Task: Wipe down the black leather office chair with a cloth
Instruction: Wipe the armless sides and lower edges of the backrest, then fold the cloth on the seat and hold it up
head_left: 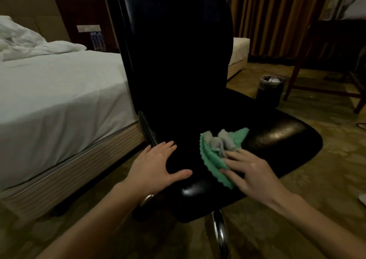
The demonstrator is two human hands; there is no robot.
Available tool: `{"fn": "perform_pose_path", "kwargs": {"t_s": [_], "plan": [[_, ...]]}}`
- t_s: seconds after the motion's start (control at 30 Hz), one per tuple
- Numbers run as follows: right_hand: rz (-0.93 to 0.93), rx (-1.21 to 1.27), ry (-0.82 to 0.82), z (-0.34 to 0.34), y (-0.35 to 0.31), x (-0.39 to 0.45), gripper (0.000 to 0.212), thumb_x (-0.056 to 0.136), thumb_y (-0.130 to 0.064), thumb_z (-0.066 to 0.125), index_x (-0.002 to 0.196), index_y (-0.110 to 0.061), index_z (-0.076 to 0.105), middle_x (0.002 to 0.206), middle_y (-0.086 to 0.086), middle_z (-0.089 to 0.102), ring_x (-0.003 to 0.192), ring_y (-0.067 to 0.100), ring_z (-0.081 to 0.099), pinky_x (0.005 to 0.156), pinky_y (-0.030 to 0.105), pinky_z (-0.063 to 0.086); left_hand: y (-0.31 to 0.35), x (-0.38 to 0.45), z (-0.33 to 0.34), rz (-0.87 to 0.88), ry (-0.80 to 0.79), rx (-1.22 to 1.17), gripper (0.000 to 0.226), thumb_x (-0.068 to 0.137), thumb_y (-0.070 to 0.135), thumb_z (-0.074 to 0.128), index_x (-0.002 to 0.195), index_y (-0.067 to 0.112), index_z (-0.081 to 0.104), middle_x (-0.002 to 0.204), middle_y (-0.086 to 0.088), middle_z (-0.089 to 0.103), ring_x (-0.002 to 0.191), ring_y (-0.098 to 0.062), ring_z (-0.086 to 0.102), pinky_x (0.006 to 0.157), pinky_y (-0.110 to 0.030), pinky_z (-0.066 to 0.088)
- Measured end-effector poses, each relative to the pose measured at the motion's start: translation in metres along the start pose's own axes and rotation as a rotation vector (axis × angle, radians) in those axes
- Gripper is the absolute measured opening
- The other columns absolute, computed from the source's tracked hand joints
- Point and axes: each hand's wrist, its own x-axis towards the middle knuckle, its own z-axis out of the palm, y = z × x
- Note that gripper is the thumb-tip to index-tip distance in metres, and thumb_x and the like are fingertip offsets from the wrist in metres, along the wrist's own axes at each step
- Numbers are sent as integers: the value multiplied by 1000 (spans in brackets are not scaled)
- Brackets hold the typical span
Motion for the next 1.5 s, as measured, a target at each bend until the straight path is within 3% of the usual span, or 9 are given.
{"fn": "perform_pose_path", "kwargs": {"t_s": [0.13, 0.3, 0.4, 0.6, 0.8, 1.2, 1.3, 1.43, 1.5], "plan": [[13, 30, -50, -1, -6, 8, 46, 93, -51, 47, 116, -20, 72, 123, 0, 68, 121, 20, 60, 102, 42, 50, -21, 8, -5, -10, -51, -16, 130, 51, 107, 13, 157, 33, 22, 165, 16, 16, 151, -5, 14, 126, -43, 9], [-32, -12, -52, 0, -14, 23, 42, 92, -49, 53, 113, -19, 74, 119, -1, 70, 117, 16, 62, 103, 35, 48, -41, 13, -21, -104, -114, -116, 124, 48, 103, 37, 154, 40, 29, 162, 20, 23, 148, -14, 29, 120, -45, 28], [-41, -44, -58, -2, -8, 32, 28, 86, -34, 72, 108, -16, 75, 114, 0, 72, 111, 17, 65, 101, 35, 50, -53, 19, -26, -105, -112, -103, 84, 76, 70, 67, 149, 43, 36, 160, 19, 29, 146, -17, 33, 116, -46, 34], [62, -43, 2, -15, 29, 42, 26, 75, -13, 84, 99, -12, 75, 102, 2, 74, 98, 20, 69, 88, 33, 57, -53, 24, -30, 85, -99, -67, 58, 96, 20, 61, 142, 52, 43, 154, 25, 37, 145, -5, 31, 120, -42, 30], [204, -56, -25, -18, 52, 60, 23, 79, -12, 80, 101, -12, 75, 97, 4, 74, 95, 26, 68, 81, 40, 57, -29, 43, -28, 132, -54, -20, 48, 96, 59, 50, 143, 48, 45, 152, 24, 39, 142, -2, 31, 109, -38, 42], [402, -127, -128, -34, 72, 68, 45, 87, -20, 63, 131, -23, 54, 102, -4, 46, 95, 17, 42, 85, 32, 42, 18, 93, -14, 216, 95, -67, 51, 95, 56, 53, 143, 37, 48, 146, 18, 49, 133, -8, 46, 105, -34, 44], [441, -72, -219, -42, 76, 60, 42, 85, -42, 55, 123, -24, 62, 111, -4, 32, 104, 13, 25, 104, 37, 36, 45, 108, -10, 261, 131, -96, 50, 94, 56, 55, 140, 37, 50, 140, 18, 54, 128, -9, 51, 102, -31, 44], [438, 40, -285, -47, 79, 51, 67, 77, -77, 52, 131, -38, 54, 153, -8, 9, 139, 17, 6, 114, 39, 20, 77, 124, -3, 293, 139, -93, 53, 93, 59, 55, 140, 37, 49, 142, 18, 52, 128, -9, 49, 101, -28, 40], [444, 24, -340, -44, 80, 49, 78, 74, -82, 53, 139, -38, 46, 152, -5, 24, 139, 18, 21, 112, 32, 26, 88, 128, 0, 292, 139, -79, 54, 93, 60, 54, 142, 37, 48, 143, 19, 50, 130, -7, 47, 103, -26, 38]]}}
